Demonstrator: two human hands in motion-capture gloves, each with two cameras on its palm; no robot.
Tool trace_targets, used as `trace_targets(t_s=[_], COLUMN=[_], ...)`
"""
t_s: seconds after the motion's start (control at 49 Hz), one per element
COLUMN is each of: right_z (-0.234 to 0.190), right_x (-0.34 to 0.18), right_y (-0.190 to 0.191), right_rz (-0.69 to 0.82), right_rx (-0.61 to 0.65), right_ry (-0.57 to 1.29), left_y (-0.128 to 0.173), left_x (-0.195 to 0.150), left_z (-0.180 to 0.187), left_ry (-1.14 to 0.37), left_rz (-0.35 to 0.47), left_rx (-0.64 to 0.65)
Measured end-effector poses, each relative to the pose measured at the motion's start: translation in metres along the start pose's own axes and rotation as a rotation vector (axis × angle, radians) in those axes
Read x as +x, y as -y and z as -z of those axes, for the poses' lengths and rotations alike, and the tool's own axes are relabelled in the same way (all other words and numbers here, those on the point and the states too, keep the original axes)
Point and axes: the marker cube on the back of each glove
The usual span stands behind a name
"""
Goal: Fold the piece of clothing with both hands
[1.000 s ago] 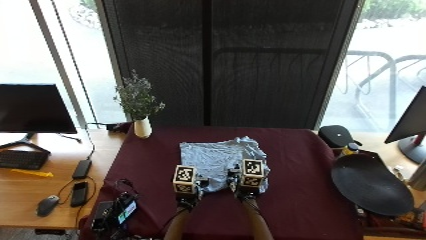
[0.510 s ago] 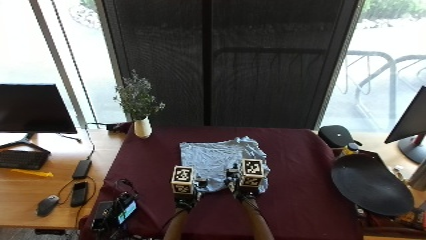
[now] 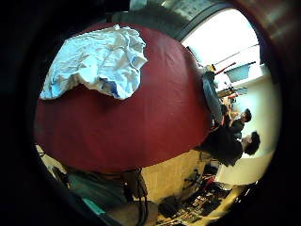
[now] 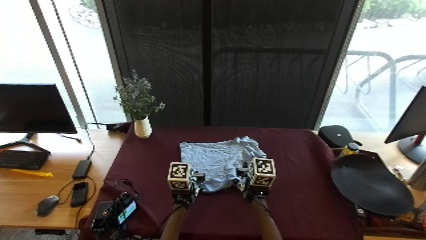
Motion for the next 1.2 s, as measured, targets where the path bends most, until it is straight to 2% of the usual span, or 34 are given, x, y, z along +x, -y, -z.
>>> trace_targets(t_s=[0.041,0.265,0.449,0.592,0.694,0.796,0.877,1.02,1.122,1.204], right_z=[-0.005,-0.027,-0.07,-0.107,-0.087,-0.098,-0.108,-0.118,-0.119,-0.116], right_x=[0.004,0.044,0.078,0.099,0.088,0.078,0.069,0.056,0.053,0.049], right_y=[-0.007,-0.002,0.015,0.021,0.011,0.011,0.014,0.019,0.019,0.02], right_rz=[-0.003,-0.037,-0.106,-0.175,-0.163,-0.101,-0.066,-0.016,-0.028,-0.005], right_rx=[-0.065,-0.126,-0.158,-0.191,-0.143,-0.2,-0.244,-0.261,-0.231,-0.143], right_ry=[0.034,0.056,0.101,0.12,0.076,0.081,0.053,0.039,-0.001,-0.04], left_y=[0.004,0.023,0.048,0.027,0.031,0.03,0.04,0.043,0.06,0.052], left_x=[0.0,0.005,0.013,0.02,0.026,0.028,0.034,0.034,0.034,0.03], left_z=[-0.002,-0.006,-0.05,-0.039,-0.058,-0.075,-0.088,-0.097,-0.104,-0.099], left_ry=[-0.008,-0.001,-0.002,0.045,0.019,0.066,0.085,0.099,0.092,0.13], left_rz=[-0.006,-0.002,-0.041,-0.001,-0.034,-0.03,-0.087,-0.074,-0.1,-0.068], left_rx=[0.001,-0.052,-0.112,-0.219,-0.285,-0.398,-0.367,-0.34,-0.147,-0.115])
